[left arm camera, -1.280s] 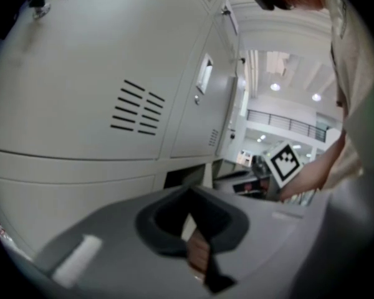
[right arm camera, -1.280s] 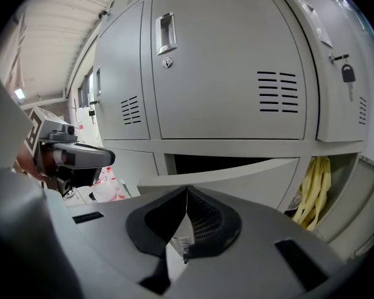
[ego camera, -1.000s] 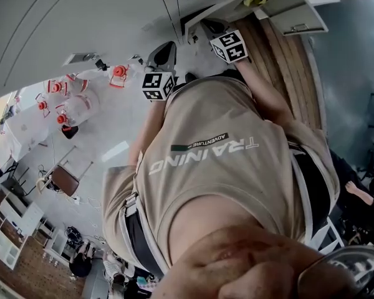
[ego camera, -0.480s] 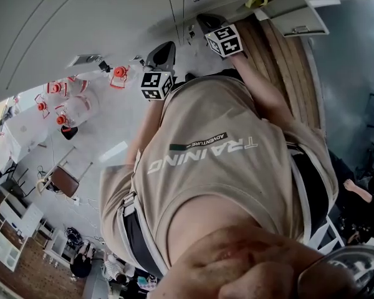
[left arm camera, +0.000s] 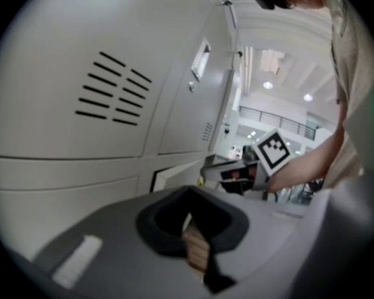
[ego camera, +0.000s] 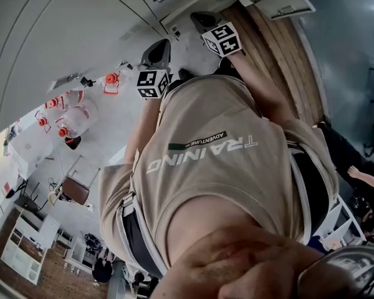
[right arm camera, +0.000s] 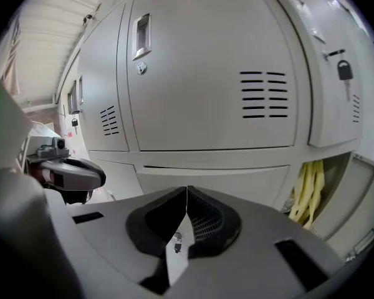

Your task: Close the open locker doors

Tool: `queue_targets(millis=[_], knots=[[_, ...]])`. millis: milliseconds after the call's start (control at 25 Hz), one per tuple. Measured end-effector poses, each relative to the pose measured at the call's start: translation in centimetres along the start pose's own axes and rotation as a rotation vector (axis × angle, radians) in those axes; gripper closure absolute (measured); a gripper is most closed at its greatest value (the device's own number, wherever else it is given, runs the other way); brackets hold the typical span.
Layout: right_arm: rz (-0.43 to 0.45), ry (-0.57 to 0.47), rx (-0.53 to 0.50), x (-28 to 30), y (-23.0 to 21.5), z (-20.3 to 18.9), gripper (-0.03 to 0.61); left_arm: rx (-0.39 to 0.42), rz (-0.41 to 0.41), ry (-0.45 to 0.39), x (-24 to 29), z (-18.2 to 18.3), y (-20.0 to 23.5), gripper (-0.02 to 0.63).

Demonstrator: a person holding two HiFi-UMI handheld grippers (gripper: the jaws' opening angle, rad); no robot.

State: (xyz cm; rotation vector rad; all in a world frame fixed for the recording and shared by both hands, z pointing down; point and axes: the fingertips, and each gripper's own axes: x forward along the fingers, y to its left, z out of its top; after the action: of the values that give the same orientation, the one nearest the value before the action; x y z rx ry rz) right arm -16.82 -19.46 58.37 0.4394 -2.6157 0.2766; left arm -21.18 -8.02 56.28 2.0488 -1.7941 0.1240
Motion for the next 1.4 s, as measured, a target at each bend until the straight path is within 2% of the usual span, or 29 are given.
queue_targets(millis=[360,920,1120,1400], knots=[[-0.111,-0.046,0.112,-10.5,-8.6,-4.2,0.565,0.035,-0.069,0.041,6.4,0.8,-8.9,0.609],[-0.346,-0.113,0.192,-26.1,-28.0,-10.1,0.565,0.097,-0.201,0.048,21.0,2.4,-23.9,0.609],[-0.425,-0.126,0.205,-29.5,-34.2,-11.2,0.565,0.115,-0.245,0.058,24.6,2.8,-27.4,0.609],[-0.503,-0.123,0.214,-32.6,-42.0,-12.0,0.565,0.126,-0.265,0.086,28.2,3.0,-29.8,0.609]])
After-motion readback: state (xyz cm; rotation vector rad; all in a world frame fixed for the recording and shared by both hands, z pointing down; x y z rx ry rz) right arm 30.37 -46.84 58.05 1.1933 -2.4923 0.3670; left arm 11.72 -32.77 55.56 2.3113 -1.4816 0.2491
